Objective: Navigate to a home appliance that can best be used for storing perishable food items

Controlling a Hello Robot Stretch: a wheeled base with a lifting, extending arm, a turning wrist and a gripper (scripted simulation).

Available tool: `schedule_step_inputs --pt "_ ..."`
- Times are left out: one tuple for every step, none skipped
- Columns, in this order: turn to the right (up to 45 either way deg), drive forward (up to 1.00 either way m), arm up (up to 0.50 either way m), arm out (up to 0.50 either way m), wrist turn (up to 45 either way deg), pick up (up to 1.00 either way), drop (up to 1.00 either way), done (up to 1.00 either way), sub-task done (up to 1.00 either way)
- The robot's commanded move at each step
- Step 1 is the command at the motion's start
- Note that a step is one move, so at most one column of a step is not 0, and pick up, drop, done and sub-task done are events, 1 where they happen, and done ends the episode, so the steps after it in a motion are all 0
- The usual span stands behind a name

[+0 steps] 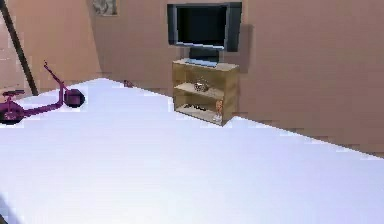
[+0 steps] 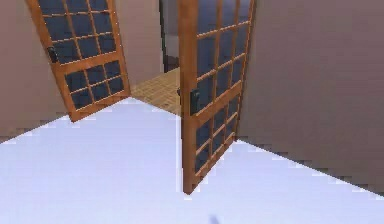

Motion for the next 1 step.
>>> schedule_step_inputs --pt "45.0 0.0 0.0 0.0 0.0 0.0 0.0 0.0 0.0"
